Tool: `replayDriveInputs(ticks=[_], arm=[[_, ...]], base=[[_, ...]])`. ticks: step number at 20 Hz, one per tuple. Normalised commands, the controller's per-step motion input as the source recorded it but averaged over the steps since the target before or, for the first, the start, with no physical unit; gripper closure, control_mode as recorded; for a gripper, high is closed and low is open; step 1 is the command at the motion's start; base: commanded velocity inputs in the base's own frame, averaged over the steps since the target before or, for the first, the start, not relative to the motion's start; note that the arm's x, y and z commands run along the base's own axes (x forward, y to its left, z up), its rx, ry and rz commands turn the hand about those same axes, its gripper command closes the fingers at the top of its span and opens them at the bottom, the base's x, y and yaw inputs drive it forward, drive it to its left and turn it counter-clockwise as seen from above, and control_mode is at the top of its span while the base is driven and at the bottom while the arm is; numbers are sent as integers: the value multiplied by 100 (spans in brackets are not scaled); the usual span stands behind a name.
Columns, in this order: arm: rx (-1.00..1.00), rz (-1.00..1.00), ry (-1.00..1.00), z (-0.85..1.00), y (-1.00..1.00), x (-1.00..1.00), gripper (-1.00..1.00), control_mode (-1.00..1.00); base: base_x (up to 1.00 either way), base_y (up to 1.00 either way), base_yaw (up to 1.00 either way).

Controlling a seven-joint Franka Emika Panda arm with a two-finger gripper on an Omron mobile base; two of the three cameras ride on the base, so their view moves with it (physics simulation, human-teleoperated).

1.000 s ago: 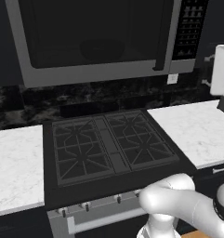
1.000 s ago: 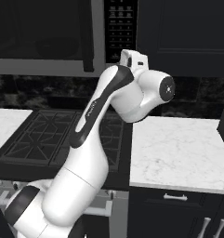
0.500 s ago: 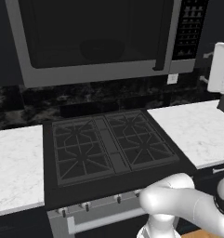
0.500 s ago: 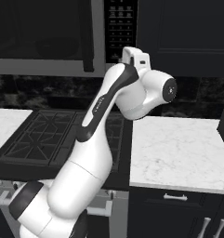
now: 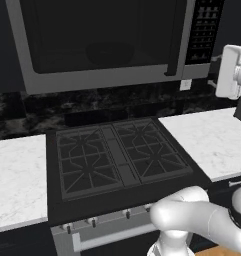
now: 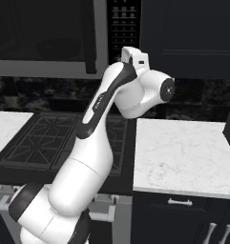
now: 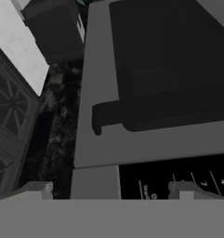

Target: Pick the lemon wedge from the sink and place it in the bowl. Then pick the bowl and place it in the microwave. Then close the microwave door and press the start button.

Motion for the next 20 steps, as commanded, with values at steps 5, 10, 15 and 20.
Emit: replayDriveInputs(ticks=[5, 10, 15, 20], arm=[[0, 0, 0, 0, 0, 24, -100, -100], [0, 0, -3, 0, -6, 12, -100, -100], [0, 0, -3, 0, -12, 17, -100, -100], [0, 0, 0, -1, -1, 29, -100, -100]], base=[[0, 0, 0], [0, 0, 0], [0, 0, 0], [0, 0, 0]])
